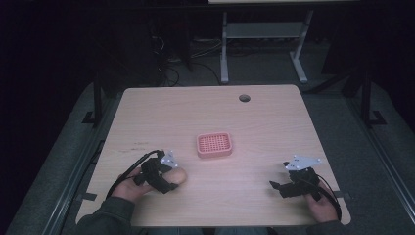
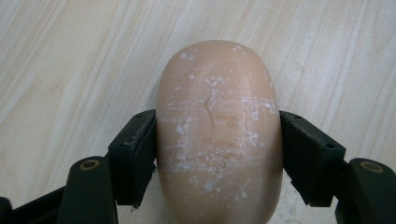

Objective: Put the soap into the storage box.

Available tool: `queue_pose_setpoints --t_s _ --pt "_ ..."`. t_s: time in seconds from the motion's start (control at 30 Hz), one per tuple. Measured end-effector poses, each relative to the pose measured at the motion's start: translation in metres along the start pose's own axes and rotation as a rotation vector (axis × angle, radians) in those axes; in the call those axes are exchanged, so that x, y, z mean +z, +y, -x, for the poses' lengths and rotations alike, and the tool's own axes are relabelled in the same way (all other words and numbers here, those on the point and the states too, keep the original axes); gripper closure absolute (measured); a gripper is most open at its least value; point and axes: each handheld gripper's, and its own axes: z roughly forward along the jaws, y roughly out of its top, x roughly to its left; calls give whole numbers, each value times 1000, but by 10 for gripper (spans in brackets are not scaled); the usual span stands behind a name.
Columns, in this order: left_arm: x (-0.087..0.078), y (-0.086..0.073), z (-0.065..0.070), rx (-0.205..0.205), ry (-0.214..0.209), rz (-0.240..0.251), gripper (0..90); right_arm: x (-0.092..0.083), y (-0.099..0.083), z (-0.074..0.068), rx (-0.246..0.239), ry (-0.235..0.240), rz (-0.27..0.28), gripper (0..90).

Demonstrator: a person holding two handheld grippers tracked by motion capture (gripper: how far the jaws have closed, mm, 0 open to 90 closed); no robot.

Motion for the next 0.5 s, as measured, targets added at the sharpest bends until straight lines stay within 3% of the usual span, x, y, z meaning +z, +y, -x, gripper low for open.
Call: queue_pose_setpoints --t_s 0.5 --pt "3 13 -2 -5 -24 -9 322 -5 -3 1 22 -8 16 141"
